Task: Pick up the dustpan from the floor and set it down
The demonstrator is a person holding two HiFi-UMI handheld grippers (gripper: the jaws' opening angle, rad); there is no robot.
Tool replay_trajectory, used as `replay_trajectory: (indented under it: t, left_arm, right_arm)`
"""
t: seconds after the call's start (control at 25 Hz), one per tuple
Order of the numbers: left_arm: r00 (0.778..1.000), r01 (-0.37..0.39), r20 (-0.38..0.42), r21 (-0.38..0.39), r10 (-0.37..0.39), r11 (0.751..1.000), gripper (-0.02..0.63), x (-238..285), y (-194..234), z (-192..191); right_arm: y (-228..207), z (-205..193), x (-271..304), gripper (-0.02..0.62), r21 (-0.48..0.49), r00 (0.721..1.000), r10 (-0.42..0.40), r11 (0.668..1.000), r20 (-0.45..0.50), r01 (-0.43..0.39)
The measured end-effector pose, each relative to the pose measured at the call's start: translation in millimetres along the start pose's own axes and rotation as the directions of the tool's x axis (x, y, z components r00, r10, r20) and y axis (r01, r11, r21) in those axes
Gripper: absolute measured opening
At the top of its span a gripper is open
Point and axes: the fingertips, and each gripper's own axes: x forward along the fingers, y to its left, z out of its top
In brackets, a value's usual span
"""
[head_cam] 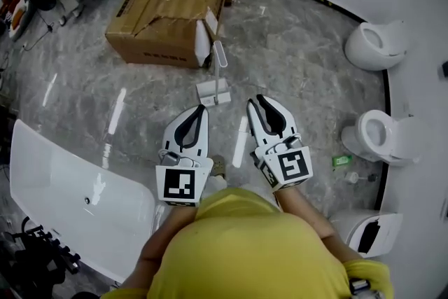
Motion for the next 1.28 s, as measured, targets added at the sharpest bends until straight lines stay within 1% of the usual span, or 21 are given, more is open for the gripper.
replay_trajectory:
  t: [0.2, 0.32, 0.48, 0.72, 0.92, 1.12, 1.28]
  left_arm:
    - [0.999, 0.031, -0.008, -0.007, -0.032, 0.999, 0.002, 25.4, 11.3, -1.7]
    - [0.999, 0.036, -0.014, -0.026, -0.037, 0.999, 0.002, 33.9, 16.4, -3.3]
    - [0.998, 0.046, -0.03, -0.032, -0.047, 0.998, 0.002, 49.6, 25.4, -6.3]
    - [0.999, 0.026, -0.045, -0.031, -0.028, 0.999, 0.002, 77.7, 46.5, -12.6]
    - [0.998, 0.016, -0.054, -0.032, -0.018, 0.999, 0.002, 110.4, 60.2, -17.2]
    - [0.999, 0.002, -0.049, -0.04, -0.004, 0.999, 0.002, 154.7, 76.4, -18.8]
    - [0.998, -0.019, -0.055, -0.044, 0.016, 0.999, 0.002, 191.9, 88.4, -19.0]
  right_arm:
    - [-15.9, -3.0, 20.8, 0.104, 0.008, 0.999, -0.028, 1.0, -0.017, 0.029]
    - [-20.0, -5.8, 30.4, 0.118, 0.011, 0.999, -0.029, 1.0, -0.039, 0.029]
    - [-25.0, -9.0, 50.7, 0.121, 0.005, 0.998, -0.015, 1.0, -0.061, 0.015]
    - [-32.9, -18.4, 90.1, 0.133, 0.004, 0.996, 0.035, 0.999, -0.08, -0.035]
    - [-49.6, -34.1, 124.3, 0.14, 0.009, 0.991, 0.073, 0.997, -0.109, -0.073]
    - [-71.5, -44.5, 167.9, 0.143, -0.005, 0.983, 0.127, 0.992, -0.131, -0.129]
    - [-86.9, -52.6, 199.9, 0.143, -0.01, 0.971, 0.183, 0.982, -0.151, -0.187]
